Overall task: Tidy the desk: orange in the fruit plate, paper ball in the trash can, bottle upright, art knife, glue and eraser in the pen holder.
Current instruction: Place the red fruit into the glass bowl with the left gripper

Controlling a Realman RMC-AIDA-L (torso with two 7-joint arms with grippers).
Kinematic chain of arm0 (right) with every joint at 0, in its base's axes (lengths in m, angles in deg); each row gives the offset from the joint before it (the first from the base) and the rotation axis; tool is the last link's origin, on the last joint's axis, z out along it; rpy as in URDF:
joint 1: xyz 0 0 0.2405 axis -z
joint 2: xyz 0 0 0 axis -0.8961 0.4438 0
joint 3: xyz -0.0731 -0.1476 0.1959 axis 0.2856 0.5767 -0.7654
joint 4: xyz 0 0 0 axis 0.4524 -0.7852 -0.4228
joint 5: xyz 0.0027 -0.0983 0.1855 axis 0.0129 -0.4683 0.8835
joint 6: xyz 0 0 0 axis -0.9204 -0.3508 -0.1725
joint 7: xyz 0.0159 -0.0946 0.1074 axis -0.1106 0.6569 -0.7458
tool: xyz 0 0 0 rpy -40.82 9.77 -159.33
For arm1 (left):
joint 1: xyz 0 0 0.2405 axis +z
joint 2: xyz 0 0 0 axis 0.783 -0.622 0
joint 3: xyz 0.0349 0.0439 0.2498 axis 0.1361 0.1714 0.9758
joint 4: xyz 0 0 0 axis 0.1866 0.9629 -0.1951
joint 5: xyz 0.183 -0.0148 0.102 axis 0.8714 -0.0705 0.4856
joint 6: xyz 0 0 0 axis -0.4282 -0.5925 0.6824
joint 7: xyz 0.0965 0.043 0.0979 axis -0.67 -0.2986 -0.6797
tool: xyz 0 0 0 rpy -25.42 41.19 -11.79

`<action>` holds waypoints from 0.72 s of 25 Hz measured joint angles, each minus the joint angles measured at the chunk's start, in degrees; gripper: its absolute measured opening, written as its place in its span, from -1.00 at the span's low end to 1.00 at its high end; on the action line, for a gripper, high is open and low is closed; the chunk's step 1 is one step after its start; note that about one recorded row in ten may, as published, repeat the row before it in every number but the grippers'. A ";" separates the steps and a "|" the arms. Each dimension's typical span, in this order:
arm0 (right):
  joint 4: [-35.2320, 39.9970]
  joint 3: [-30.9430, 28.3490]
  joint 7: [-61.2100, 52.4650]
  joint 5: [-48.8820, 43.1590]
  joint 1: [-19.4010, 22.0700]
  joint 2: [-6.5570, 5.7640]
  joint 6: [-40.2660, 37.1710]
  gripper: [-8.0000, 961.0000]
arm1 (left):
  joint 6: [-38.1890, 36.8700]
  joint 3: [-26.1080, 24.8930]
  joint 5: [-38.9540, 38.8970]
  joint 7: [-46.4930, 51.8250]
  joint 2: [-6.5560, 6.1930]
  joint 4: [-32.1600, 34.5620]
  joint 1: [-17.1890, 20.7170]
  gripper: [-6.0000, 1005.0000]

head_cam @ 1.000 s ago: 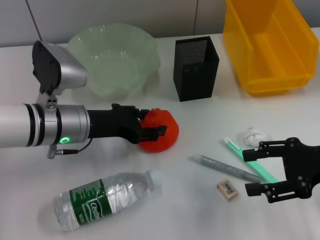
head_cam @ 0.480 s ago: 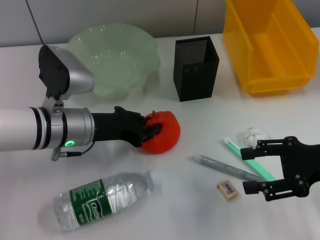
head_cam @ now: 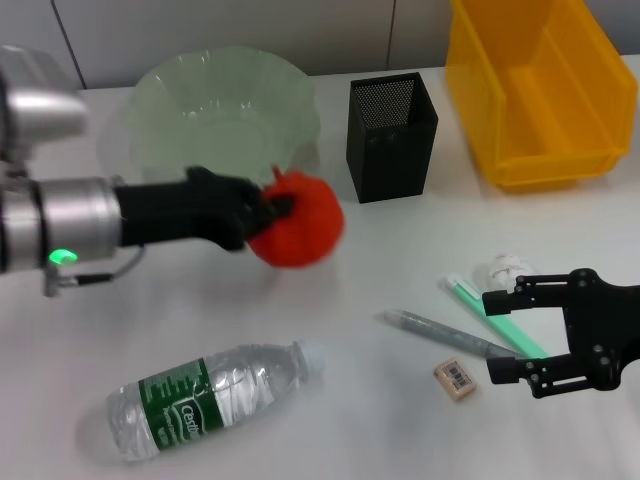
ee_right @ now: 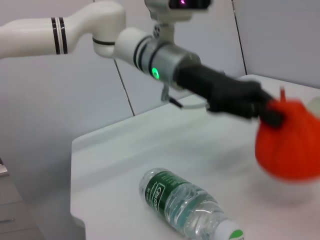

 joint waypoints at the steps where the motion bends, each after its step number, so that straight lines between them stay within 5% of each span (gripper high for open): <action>1: 0.05 -0.01 -0.04 0.00 -0.10 0.00 -0.06 0.61 | -1.88 -2.63 0.00 0.22 -0.29 0.81 0.39 -0.70; 7: -0.20 -0.01 -0.05 0.04 -0.84 0.37 -0.16 0.61 | -5.29 -12.39 -0.03 1.27 -0.50 1.84 -1.18 -0.77; 13: -0.17 0.08 0.11 0.09 -1.11 1.16 -0.25 0.61 | 0.63 -12.31 0.04 1.57 0.60 0.62 -4.67 -0.85; 18: -0.24 0.03 0.17 0.10 -1.48 1.44 -0.25 0.61 | 16.26 -7.47 -0.05 1.18 0.99 -4.79 -10.37 -0.87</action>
